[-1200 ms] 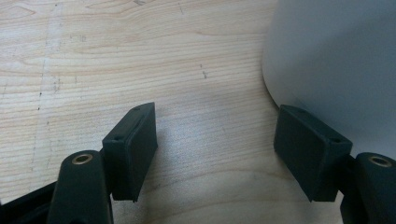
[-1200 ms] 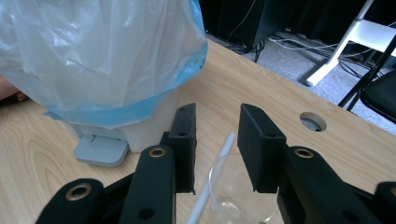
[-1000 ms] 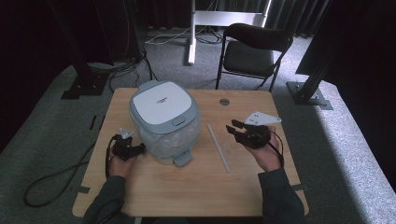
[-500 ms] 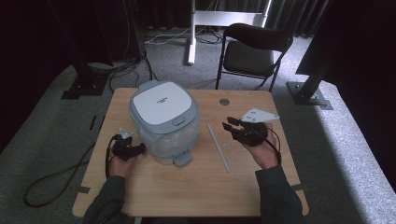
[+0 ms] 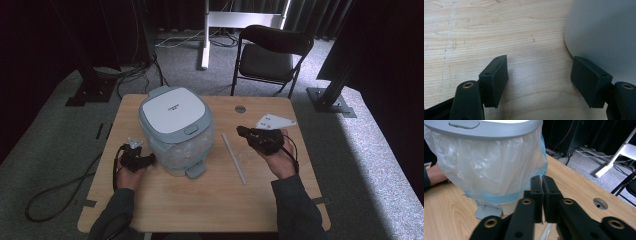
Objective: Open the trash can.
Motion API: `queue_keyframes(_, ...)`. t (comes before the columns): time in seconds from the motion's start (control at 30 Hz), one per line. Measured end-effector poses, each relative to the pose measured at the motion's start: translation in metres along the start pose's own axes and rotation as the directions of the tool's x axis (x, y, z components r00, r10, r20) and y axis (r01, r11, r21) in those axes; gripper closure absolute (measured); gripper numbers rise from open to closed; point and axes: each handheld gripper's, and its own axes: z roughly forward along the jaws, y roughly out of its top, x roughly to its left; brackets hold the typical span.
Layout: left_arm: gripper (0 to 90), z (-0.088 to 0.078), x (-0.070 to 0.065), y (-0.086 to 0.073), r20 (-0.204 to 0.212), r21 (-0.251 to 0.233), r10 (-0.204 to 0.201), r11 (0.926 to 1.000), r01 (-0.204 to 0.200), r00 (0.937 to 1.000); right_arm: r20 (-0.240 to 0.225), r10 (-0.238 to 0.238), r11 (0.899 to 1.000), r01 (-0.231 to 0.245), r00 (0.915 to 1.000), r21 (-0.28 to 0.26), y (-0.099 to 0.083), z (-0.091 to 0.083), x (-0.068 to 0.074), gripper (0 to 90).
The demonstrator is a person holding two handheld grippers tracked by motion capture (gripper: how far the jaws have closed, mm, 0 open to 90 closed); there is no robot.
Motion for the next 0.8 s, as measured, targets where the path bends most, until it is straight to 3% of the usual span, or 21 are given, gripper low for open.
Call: queue_keyframes(0.8,30.2,0.000,0.000,0.000,0.000,-0.001,-0.001,1.0000,0.001,1.0000,-0.053,-0.020,0.999,0.019,0.9984,-0.029,0.018,0.008,0.011,89.3)
